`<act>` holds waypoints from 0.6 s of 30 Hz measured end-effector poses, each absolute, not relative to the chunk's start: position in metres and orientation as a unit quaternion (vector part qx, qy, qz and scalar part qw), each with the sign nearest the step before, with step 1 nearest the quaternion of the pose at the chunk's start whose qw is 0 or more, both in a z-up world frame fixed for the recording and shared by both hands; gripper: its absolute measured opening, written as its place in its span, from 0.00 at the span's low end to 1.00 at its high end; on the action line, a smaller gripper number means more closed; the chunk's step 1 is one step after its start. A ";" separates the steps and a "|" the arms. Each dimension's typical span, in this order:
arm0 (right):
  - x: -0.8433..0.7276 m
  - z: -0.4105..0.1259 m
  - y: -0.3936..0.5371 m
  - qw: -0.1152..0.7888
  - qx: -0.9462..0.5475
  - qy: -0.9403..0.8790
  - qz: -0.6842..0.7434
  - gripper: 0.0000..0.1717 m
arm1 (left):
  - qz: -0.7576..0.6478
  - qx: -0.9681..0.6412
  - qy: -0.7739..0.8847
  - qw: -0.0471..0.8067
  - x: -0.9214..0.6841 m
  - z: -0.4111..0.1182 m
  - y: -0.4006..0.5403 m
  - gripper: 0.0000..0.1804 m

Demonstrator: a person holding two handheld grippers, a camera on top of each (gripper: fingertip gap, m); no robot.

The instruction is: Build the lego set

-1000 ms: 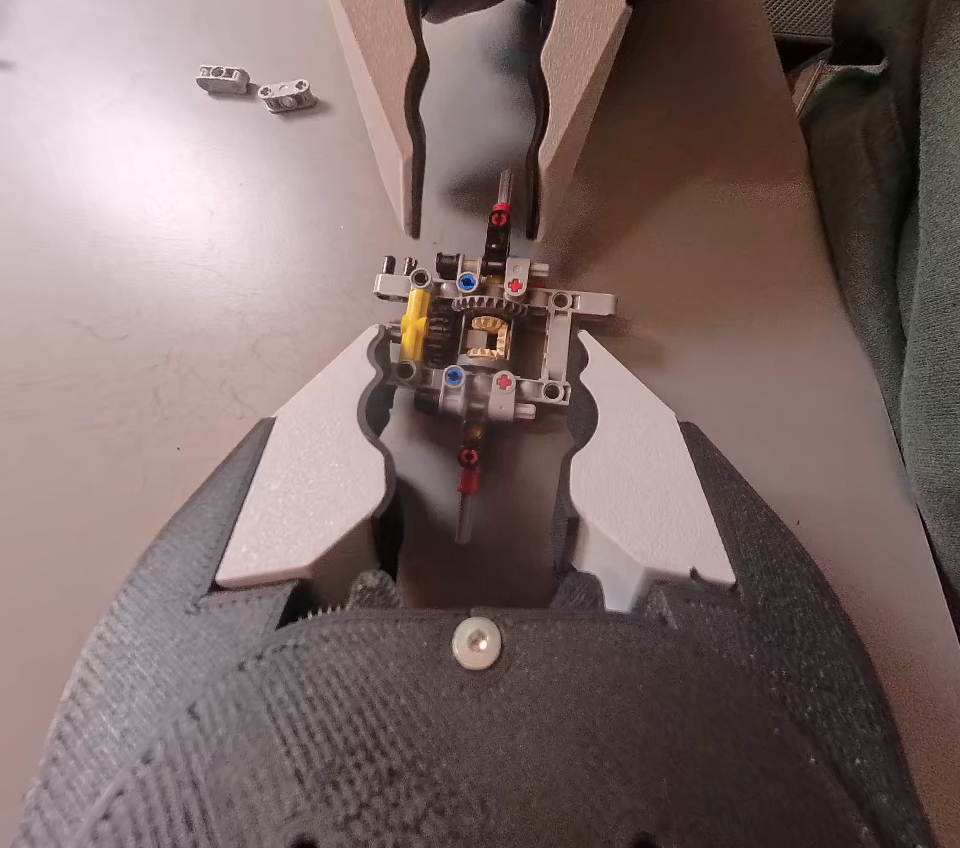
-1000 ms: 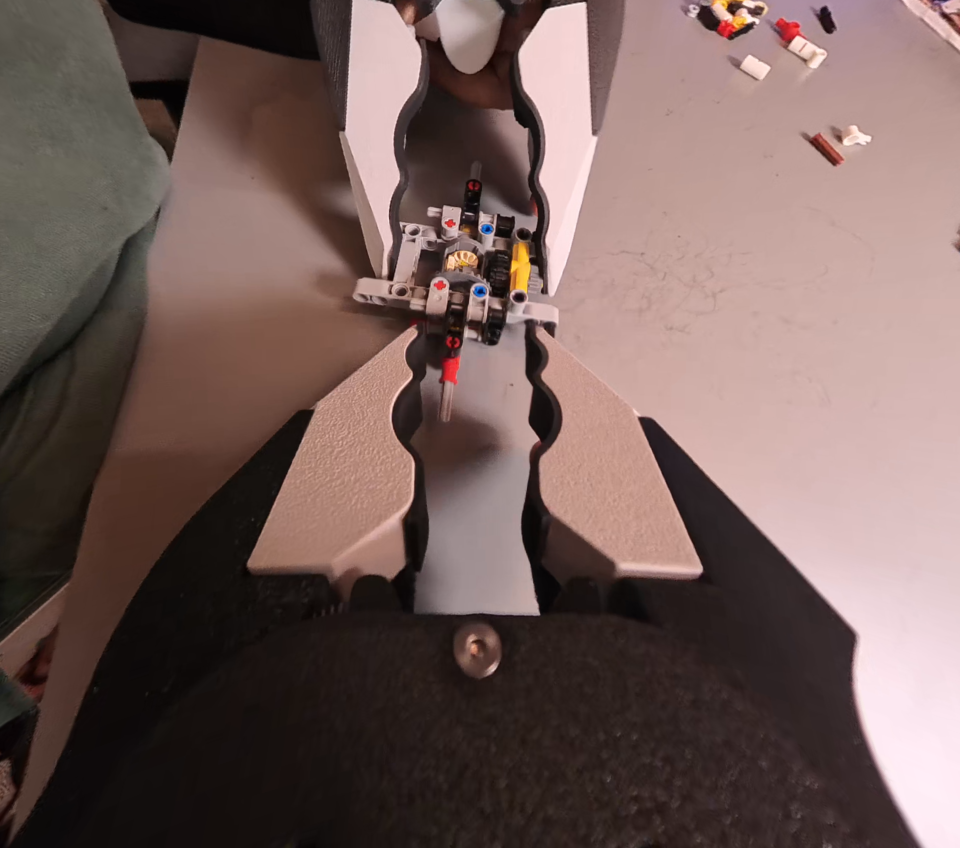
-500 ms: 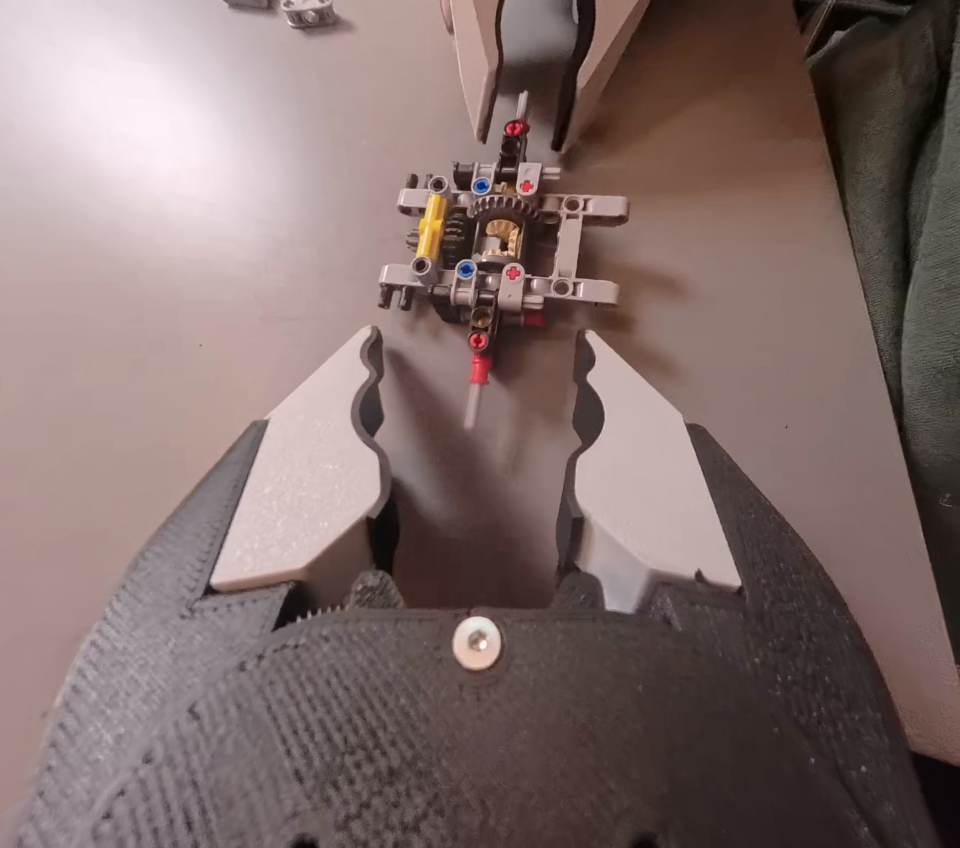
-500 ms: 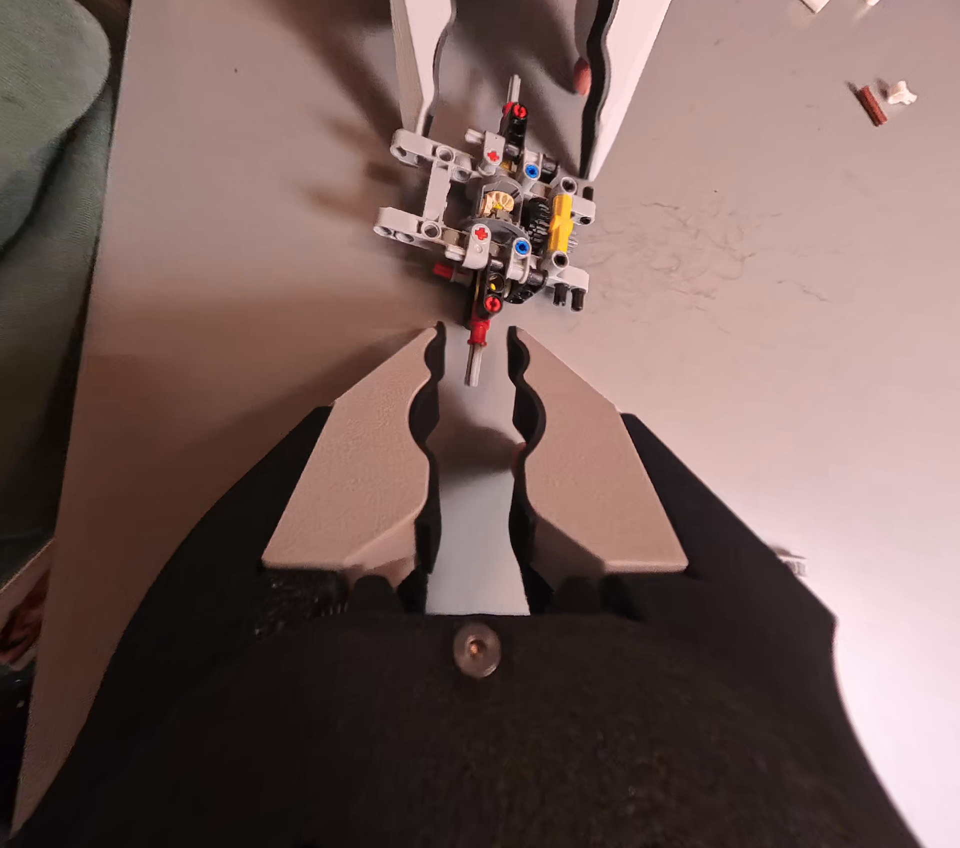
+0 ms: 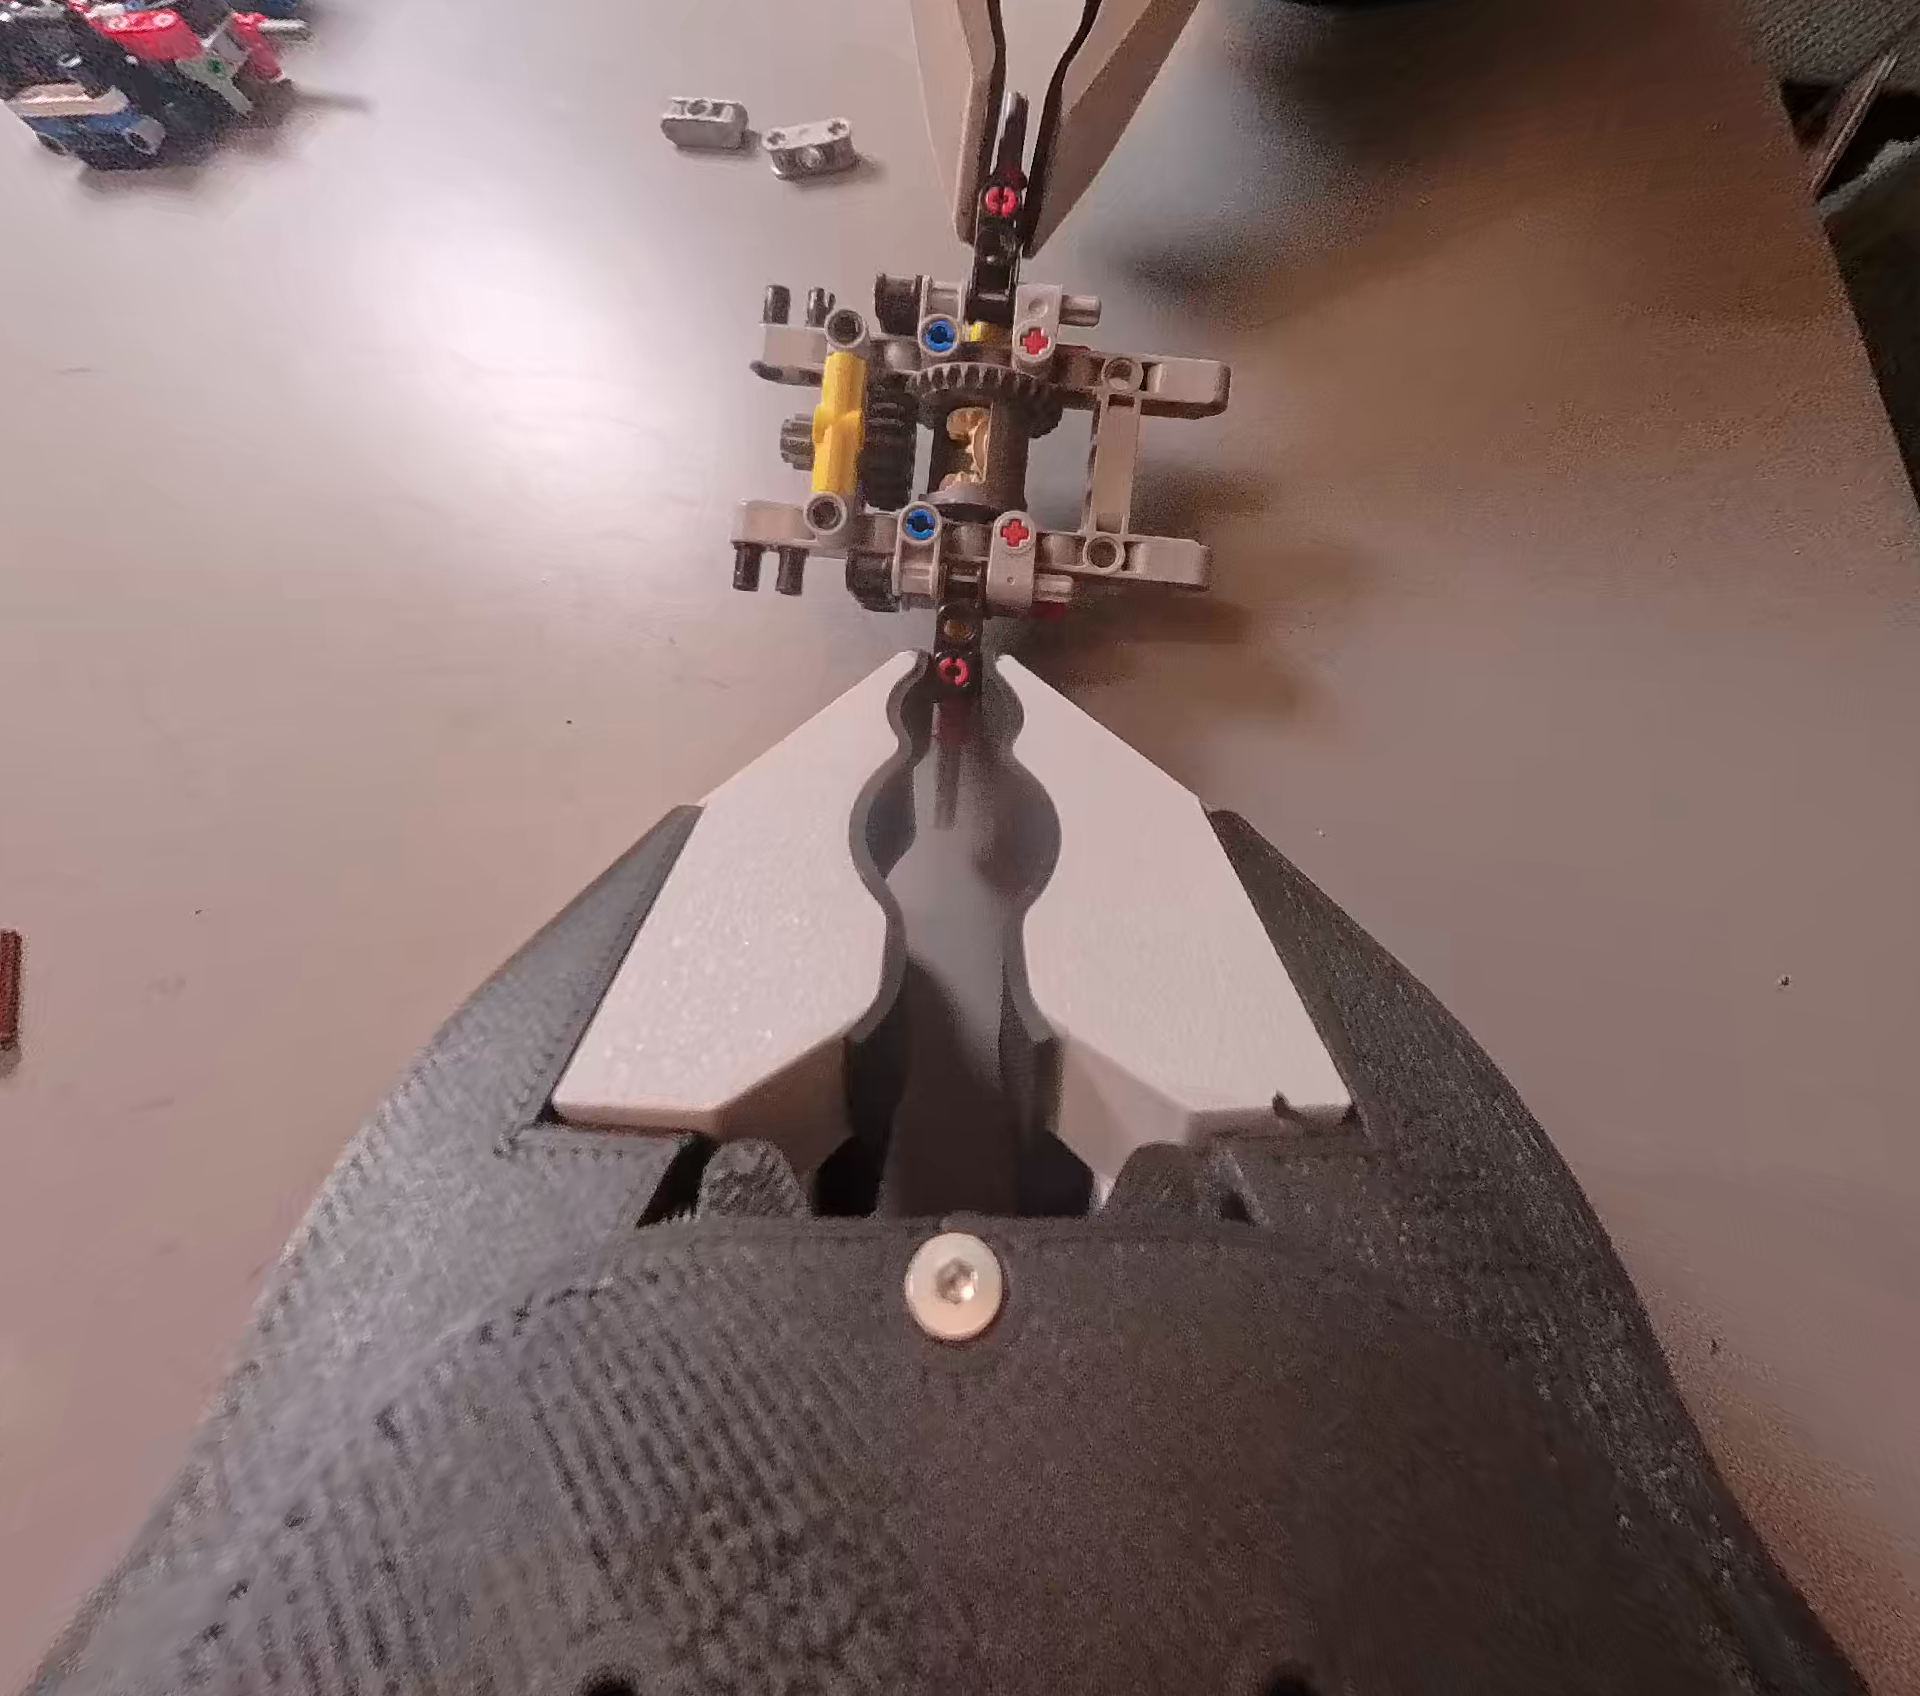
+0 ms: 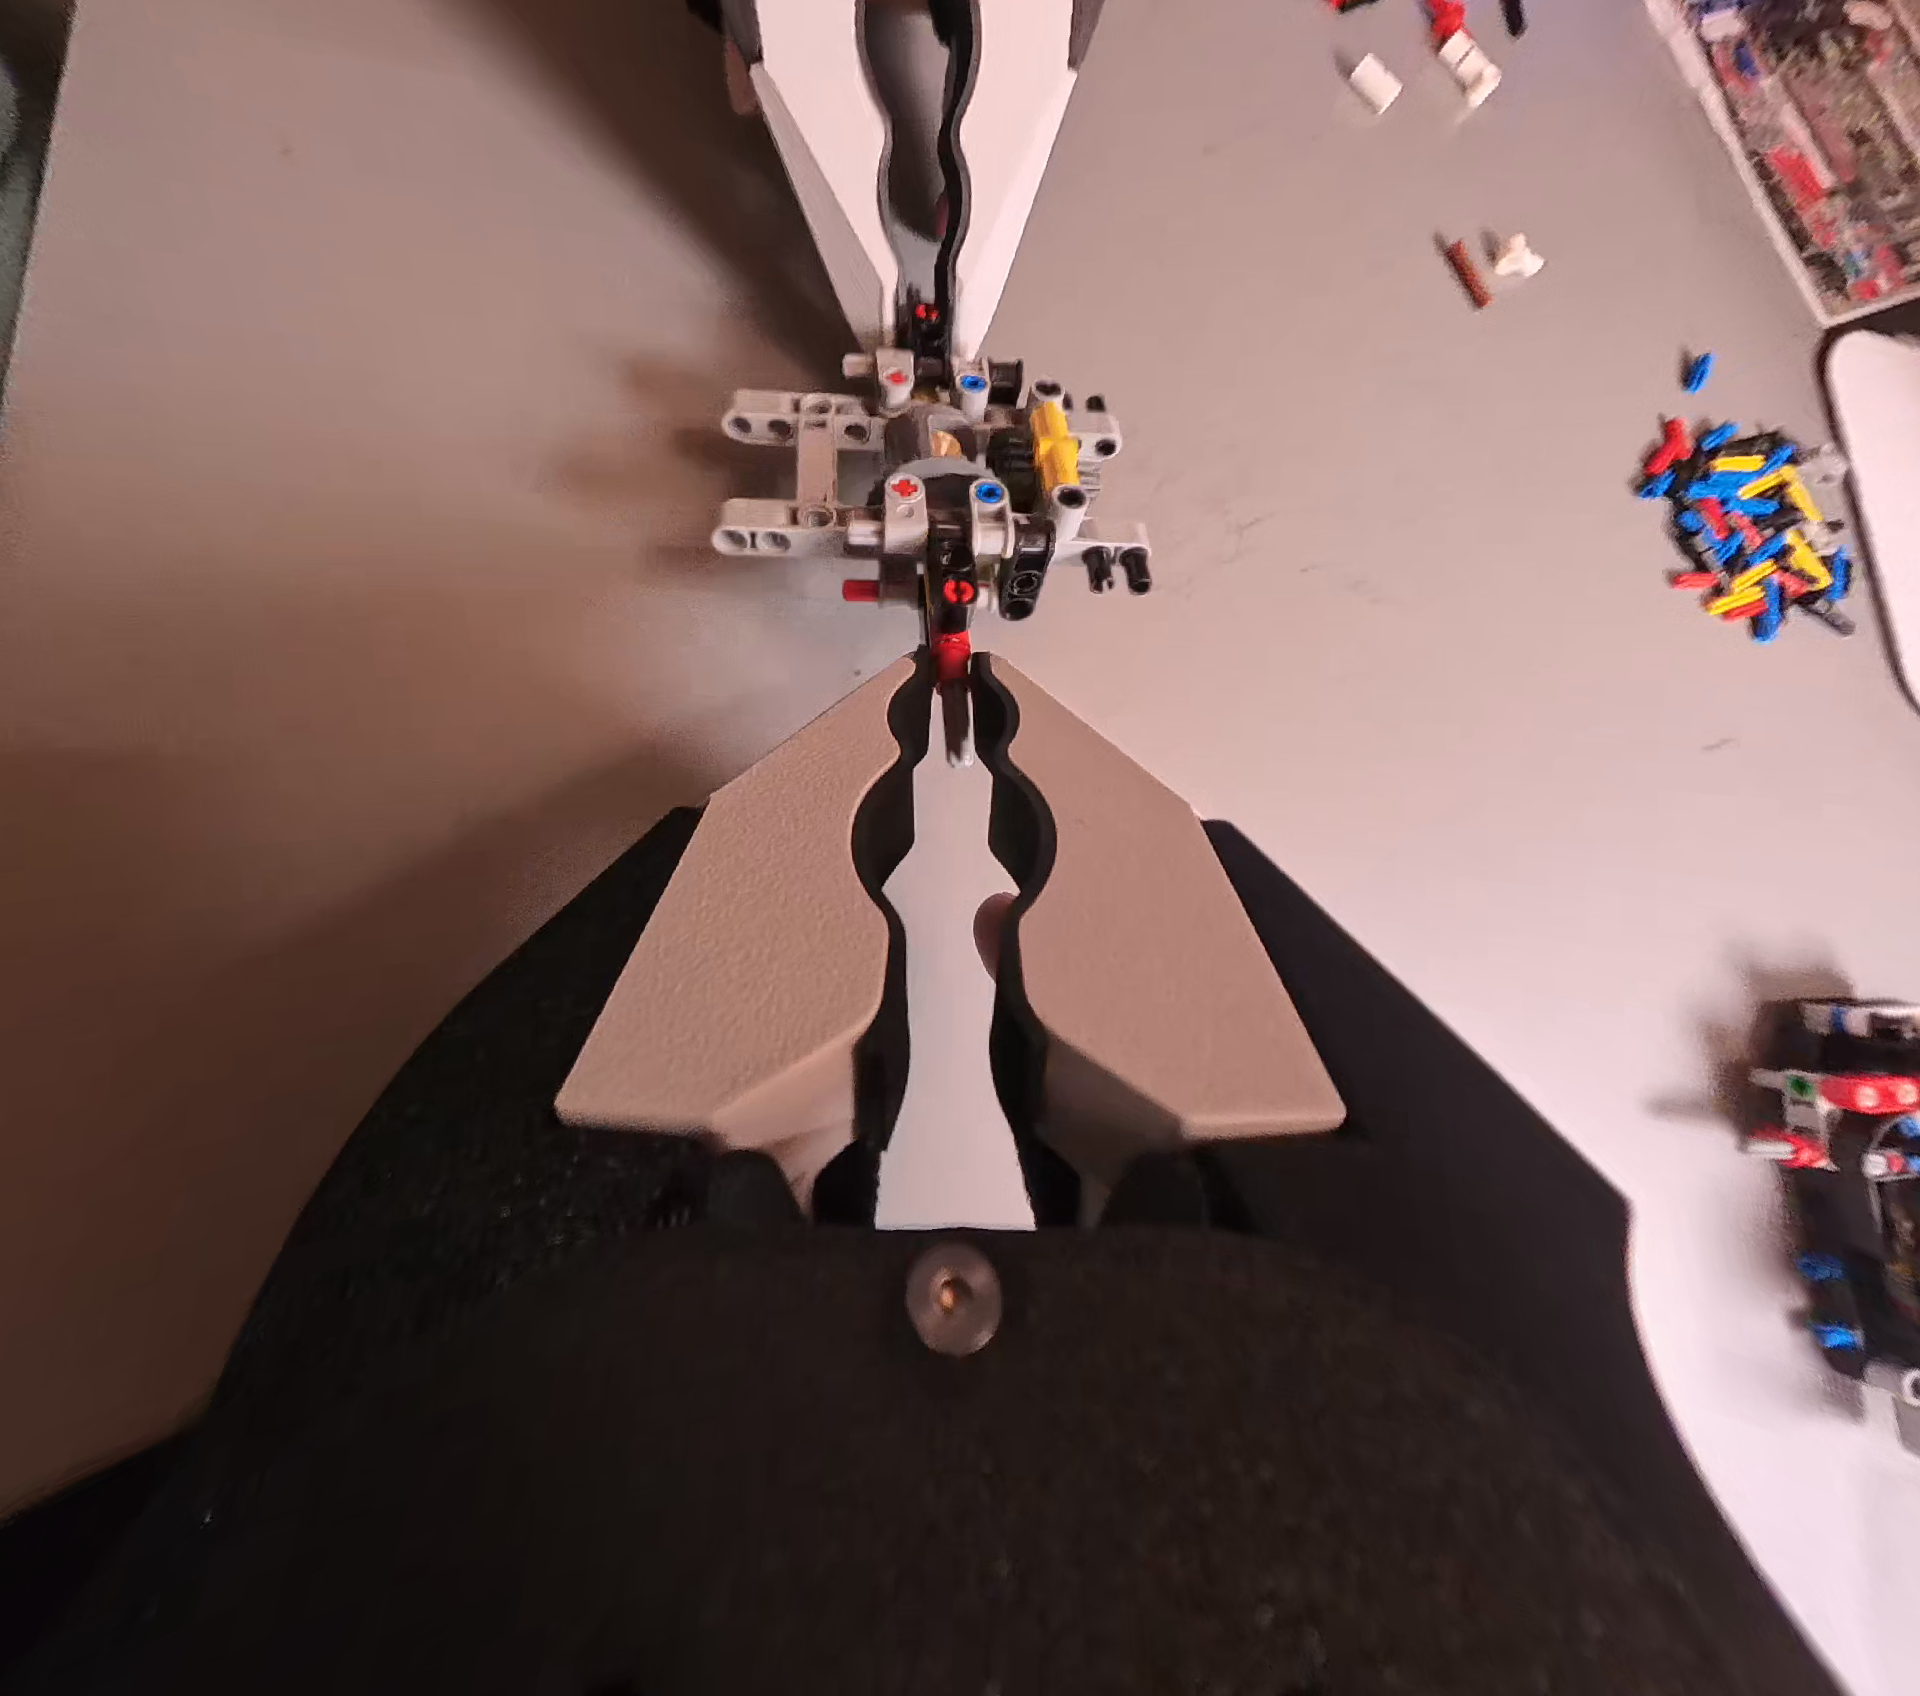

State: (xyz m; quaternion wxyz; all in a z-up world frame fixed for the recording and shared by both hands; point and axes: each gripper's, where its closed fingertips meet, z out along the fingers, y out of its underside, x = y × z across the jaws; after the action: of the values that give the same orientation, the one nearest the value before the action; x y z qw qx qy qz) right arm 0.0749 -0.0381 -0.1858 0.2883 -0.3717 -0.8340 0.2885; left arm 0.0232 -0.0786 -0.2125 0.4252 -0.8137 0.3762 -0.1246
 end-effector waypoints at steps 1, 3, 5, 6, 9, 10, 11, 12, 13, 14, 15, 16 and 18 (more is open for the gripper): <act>0.072 -0.179 -0.036 0.290 -0.371 -0.831 0.297 0.03 | -0.132 -0.813 0.367 0.432 0.023 -0.210 -0.077 0.04; 0.066 -0.164 -0.035 0.287 -0.371 -0.821 0.325 0.04 | -0.152 -0.815 0.341 0.444 0.022 -0.204 -0.073 0.04; 0.060 -0.146 -0.034 0.288 -0.371 -0.804 0.366 0.04 | -0.183 -0.813 0.305 0.461 0.020 -0.195 -0.069 0.04; 0.057 -0.136 -0.034 0.287 -0.372 -0.793 0.388 0.04 | -0.204 -0.809 0.288 0.470 0.020 -0.189 -0.068 0.04; 0.049 -0.112 -0.037 0.283 -0.368 -0.767 0.443 0.03 | -0.244 -0.799 0.240 0.495 0.015 -0.175 -0.064 0.05; 0.047 -0.107 -0.038 0.281 -0.363 -0.766 0.451 0.03 | -0.247 -0.797 0.234 0.498 0.013 -0.173 -0.063 0.06; 0.046 -0.103 -0.039 0.278 -0.357 -0.770 0.450 0.03 | -0.247 -0.798 0.231 0.499 0.012 -0.173 -0.063 0.10; 0.046 -0.101 -0.038 0.279 -0.350 -0.778 0.441 0.03 | -0.246 -0.799 0.227 0.500 0.010 -0.172 -0.062 0.14; 0.046 -0.100 -0.037 0.277 -0.343 -0.788 0.430 0.02 | -0.245 -0.799 0.226 0.500 0.009 -0.172 -0.062 0.16; 0.047 -0.099 -0.036 0.273 -0.338 -0.799 0.417 0.02 | -0.244 -0.800 0.228 0.499 0.008 -0.172 -0.063 0.18; 0.048 -0.098 -0.035 0.270 -0.333 -0.809 0.403 0.02 | -0.241 -0.801 0.230 0.497 0.007 -0.173 -0.064 0.19; 0.049 -0.097 -0.034 0.266 -0.327 -0.820 0.387 0.02 | -0.238 -0.801 0.232 0.498 0.006 -0.172 -0.064 0.19; 0.050 -0.096 -0.033 0.259 -0.315 -0.842 0.354 0.02 | -0.235 -0.799 0.236 0.501 0.005 -0.170 -0.066 0.19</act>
State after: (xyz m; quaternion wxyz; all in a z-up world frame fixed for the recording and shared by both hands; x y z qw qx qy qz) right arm 0.0500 -0.0333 -0.0958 0.2589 -0.3146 -0.8419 0.3537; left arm 0.0048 -0.0655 -0.1703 0.5011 -0.7985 0.2364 -0.2353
